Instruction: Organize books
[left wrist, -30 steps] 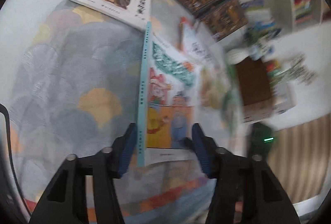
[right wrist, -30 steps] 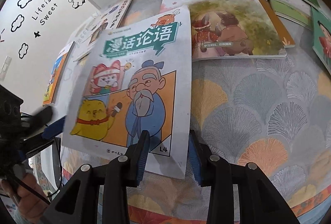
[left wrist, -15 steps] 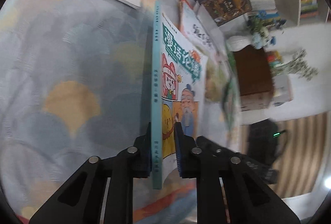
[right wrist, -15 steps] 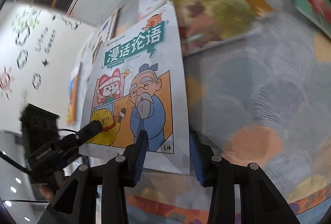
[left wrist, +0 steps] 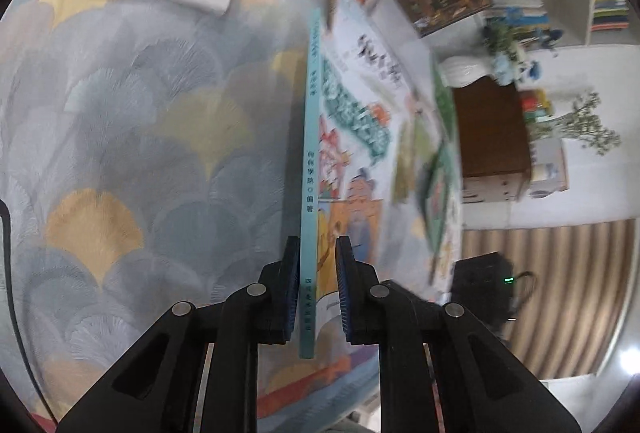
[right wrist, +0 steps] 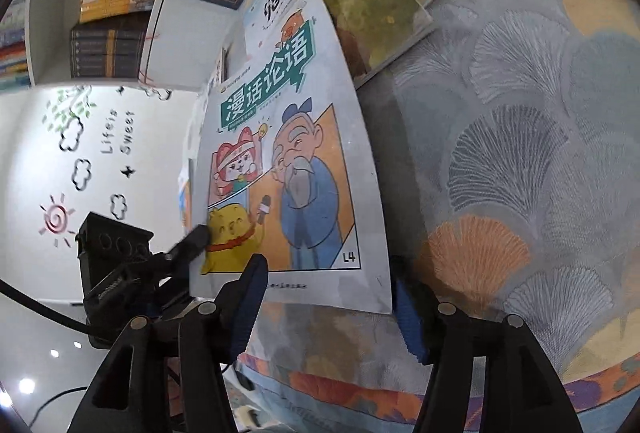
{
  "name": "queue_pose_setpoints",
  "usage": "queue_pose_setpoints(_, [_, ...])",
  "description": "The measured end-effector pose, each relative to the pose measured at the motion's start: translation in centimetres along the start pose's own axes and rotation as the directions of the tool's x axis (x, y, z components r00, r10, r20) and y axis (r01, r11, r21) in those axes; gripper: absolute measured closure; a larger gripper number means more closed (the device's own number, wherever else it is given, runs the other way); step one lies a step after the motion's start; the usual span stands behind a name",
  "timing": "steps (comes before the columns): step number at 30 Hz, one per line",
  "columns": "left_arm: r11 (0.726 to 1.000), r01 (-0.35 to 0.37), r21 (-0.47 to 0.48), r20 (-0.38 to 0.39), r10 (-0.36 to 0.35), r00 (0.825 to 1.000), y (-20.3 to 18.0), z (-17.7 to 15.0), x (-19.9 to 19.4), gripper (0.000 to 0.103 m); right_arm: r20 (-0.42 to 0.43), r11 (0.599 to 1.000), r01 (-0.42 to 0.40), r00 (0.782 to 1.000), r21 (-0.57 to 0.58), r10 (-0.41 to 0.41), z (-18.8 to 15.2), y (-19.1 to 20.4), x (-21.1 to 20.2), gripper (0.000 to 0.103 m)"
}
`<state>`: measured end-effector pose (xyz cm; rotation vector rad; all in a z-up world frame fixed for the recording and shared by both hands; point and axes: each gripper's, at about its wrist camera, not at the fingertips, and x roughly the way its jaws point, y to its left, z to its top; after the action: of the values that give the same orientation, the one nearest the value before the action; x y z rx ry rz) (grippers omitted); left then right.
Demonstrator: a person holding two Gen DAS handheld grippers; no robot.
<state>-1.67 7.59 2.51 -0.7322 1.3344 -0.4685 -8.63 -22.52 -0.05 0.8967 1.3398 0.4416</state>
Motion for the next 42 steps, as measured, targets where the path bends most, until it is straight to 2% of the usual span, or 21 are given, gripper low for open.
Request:
queue_pose_setpoints(3, [1.0,-0.015,-0.011,0.004,0.015,1.0,0.3,-0.2,0.7,0.089,0.001,0.999,0.039,0.999,-0.025,-0.039,0.2,0.9,0.3,0.043])
queue_pose_setpoints(8, [0.999,-0.032,-0.017,-0.005,0.032,0.999,0.3,0.1,1.2,0.089,0.014,0.999,-0.031,0.999,0.018,0.031,0.5,0.9,-0.6,0.043])
queue_pose_setpoints(11, [0.998,-0.003,-0.057,-0.013,0.002,1.0,0.9,0.0,0.8,0.09,0.027,0.996,-0.075,0.997,0.048,0.073,0.8,1.2,-1.2,0.043])
queue_pose_setpoints(13, [0.992,0.073,-0.104,0.0,-0.074,0.997,0.8,0.0,-0.2,0.091,0.04,0.994,-0.1,0.994,0.05,0.098,1.0,1.5,-1.7,0.041])
queue_pose_setpoints(15, [0.988,0.114,-0.106,0.012,-0.114,0.993,0.2,0.4,-0.8,0.091,0.055,0.99,-0.13,0.99,0.06,0.127,1.0,1.4,-2.4,0.039])
queue_pose_setpoints(20, [0.986,0.126,-0.112,-0.029,-0.13,0.991,0.1,0.8,-0.3,0.091,0.073,0.95,-0.275,0.961,0.148,0.267,1.5,0.9,-1.7,0.039])
queue_pose_setpoints(22, [0.985,0.127,-0.115,-0.016,-0.13,0.991,0.2,0.9,-0.4,0.091,0.064,0.959,-0.245,0.969,0.144,0.238,1.6,1.2,-1.3,0.039])
queue_pose_setpoints(26, [0.959,0.218,-0.18,-0.005,-0.223,0.975,0.9,1.7,-0.6,0.091,0.029,0.973,-0.185,0.983,0.138,0.182,1.7,1.1,-0.3,0.039])
queue_pose_setpoints(29, [0.955,0.224,-0.194,-0.007,-0.229,0.973,0.9,2.2,-0.5,0.091,0.039,0.974,-0.171,0.985,0.15,0.167,1.8,0.3,-0.2,0.039])
queue_pose_setpoints(32, [0.93,0.281,-0.238,-0.012,-0.292,0.956,1.4,2.4,-0.3,0.091,0.04,0.972,-0.166,0.986,0.164,0.162,2.3,-0.6,0.2,0.035])
queue_pose_setpoints(33, [0.922,0.297,-0.248,-0.011,-0.309,0.951,1.3,2.4,-0.2,0.091,0.037,0.97,-0.171,0.985,0.172,0.167,2.4,-0.8,0.4,0.03])
queue_pose_setpoints(34, [0.915,0.312,-0.256,-0.013,-0.326,0.945,1.3,2.4,-0.1,0.091,0.034,0.966,-0.184,0.983,0.183,0.181,2.4,-1.1,0.7,0.027])
queue_pose_setpoints(36, [0.905,0.33,-0.269,-0.021,-0.348,0.937,1.1,2.6,0.1,0.091,0.025,0.95,-0.223,0.974,0.218,0.223,2.5,-1.4,1.6,0.027])
queue_pose_setpoints(38, [0.906,0.326,-0.271,-0.035,-0.348,0.937,1.1,2.7,0.3,0.091,0.036,0.947,-0.251,0.968,0.198,0.249,2.7,-0.7,2.0,0.041])
queue_pose_setpoints(39, [0.916,0.306,-0.26,-0.04,-0.327,0.944,1.1,2.7,0.3,0.091,0.043,0.952,-0.251,0.968,0.176,0.247,2.8,-0.1,2.0,0.056])
queue_pose_setpoints(40, [0.93,0.276,-0.243,-0.041,-0.294,0.955,1.2,2.8,0.3,0.091,0.048,0.962,-0.232,0.973,0.147,0.227,3.0,0.6,1.8,0.06])
queue_pose_setpoints(42, [0.964,0.186,-0.188,-0.037,-0.196,0.98,1.1,3.0,0.0,0.091,0.064,0.99,-0.133,0.99,0.051,0.129,3.1,2.3,1.1,0.072])
